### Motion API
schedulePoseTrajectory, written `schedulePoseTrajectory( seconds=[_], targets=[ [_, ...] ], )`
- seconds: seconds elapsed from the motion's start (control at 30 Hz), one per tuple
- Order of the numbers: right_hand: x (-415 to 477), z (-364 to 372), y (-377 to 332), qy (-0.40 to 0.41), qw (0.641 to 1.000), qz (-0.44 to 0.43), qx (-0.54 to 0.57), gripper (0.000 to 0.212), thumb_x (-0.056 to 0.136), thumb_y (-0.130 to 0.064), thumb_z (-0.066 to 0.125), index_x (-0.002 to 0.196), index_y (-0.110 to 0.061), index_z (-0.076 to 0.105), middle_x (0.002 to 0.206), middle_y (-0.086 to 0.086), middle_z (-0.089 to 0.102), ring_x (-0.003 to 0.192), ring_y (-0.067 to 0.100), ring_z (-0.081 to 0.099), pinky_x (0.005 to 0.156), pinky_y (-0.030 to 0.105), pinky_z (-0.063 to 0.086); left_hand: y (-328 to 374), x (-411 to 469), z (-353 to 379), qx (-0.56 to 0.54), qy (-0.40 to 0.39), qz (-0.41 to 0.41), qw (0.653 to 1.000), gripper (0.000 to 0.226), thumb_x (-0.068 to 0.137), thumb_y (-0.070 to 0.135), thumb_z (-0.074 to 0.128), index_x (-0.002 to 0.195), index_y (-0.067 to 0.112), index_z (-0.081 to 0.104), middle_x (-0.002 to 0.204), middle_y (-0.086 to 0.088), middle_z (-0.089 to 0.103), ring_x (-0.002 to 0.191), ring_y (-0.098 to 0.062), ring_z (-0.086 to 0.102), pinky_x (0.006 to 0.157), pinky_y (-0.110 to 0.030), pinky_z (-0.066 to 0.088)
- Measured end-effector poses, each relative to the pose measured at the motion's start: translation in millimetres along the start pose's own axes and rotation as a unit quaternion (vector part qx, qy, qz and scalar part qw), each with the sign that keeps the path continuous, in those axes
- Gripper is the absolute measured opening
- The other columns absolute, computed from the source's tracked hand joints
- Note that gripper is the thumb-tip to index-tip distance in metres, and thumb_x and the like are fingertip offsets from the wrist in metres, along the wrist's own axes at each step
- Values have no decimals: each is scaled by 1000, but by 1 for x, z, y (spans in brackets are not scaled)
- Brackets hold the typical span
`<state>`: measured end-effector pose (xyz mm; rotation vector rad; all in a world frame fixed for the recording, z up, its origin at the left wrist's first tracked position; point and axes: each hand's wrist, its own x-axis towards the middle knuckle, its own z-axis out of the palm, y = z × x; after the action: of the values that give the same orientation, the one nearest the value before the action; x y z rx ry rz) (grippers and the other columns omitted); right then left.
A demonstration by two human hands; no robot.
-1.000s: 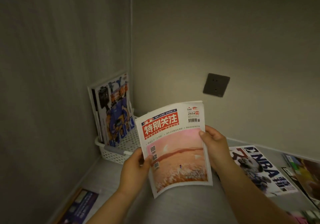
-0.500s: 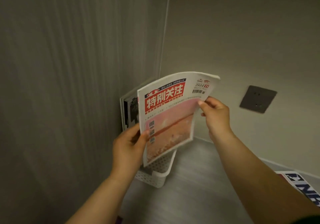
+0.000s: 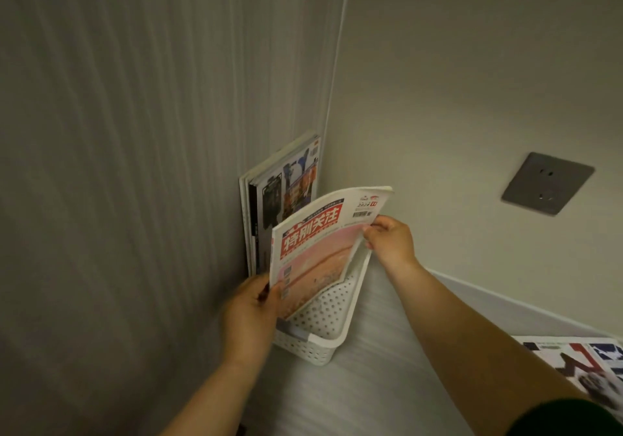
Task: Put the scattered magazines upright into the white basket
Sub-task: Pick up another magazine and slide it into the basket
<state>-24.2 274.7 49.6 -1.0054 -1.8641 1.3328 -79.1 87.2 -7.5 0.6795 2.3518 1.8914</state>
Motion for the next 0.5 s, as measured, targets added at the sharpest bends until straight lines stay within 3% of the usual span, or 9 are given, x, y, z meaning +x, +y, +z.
schedulePoseTrajectory(
  seconds=[0.1, 0.2, 0.3, 0.33, 0.4, 0.5],
  targets=[
    [-1, 11, 3, -32, 998, 12, 49, 37, 85, -1, 53, 121, -6, 48, 116, 9, 60, 96, 18, 55, 82, 29, 47, -2, 2, 7, 40, 12, 14, 999, 19, 82, 5, 59, 98, 9, 68, 88, -1, 61, 74, -14, 57, 62, -18, 44],
    [-7, 25, 3, -74, 993, -5, 91, 64, 84, -2, 57, 137, -19, 26, 90, -19, 45, 89, 5, 45, 59, 3, 43, 0, 7, 9, 57, 34, 6, 998, 15, 82, 6, 58, 95, 7, 67, 91, -9, 64, 77, -20, 57, 71, -30, 49],
    [-13, 40, 4, -150, 982, -14, 111, 54, 83, -6, 58, 123, -36, 35, 92, -23, 46, 88, -2, 51, 69, 12, 51, -1, 8, 9, 62, 40, 13, 997, 13, 83, 7, 57, 93, 6, 64, 90, -9, 61, 77, -22, 57, 70, -31, 49],
    [-16, 45, 2, -182, 978, -17, 104, 49, 84, -9, 57, 115, -41, 37, 95, -24, 47, 87, -5, 51, 66, 10, 51, -1, 7, 9, 62, 44, 20, 997, 12, 82, 5, 57, 92, 5, 63, 89, -7, 59, 75, -21, 57, 68, -29, 47],
    [-24, 55, -2, -242, 967, -16, 76, 54, 86, -17, 56, 128, -39, 29, 111, -22, 49, 96, -1, 52, 70, 10, 49, -2, 3, 11, 51, 58, 24, 997, 10, 81, -1, 56, 89, 5, 60, 87, -4, 53, 73, -20, 55, 63, -26, 43],
    [-33, 70, -3, -290, 957, -21, 19, 77, 86, -26, 58, 142, -35, 7, 145, -2, 32, 126, 18, 40, 93, 30, 40, -9, -3, 11, 49, 63, -2, 997, 16, 80, -4, 53, 83, 12, 52, 87, -5, 50, 74, -23, 53, 66, -31, 42]
  ],
)
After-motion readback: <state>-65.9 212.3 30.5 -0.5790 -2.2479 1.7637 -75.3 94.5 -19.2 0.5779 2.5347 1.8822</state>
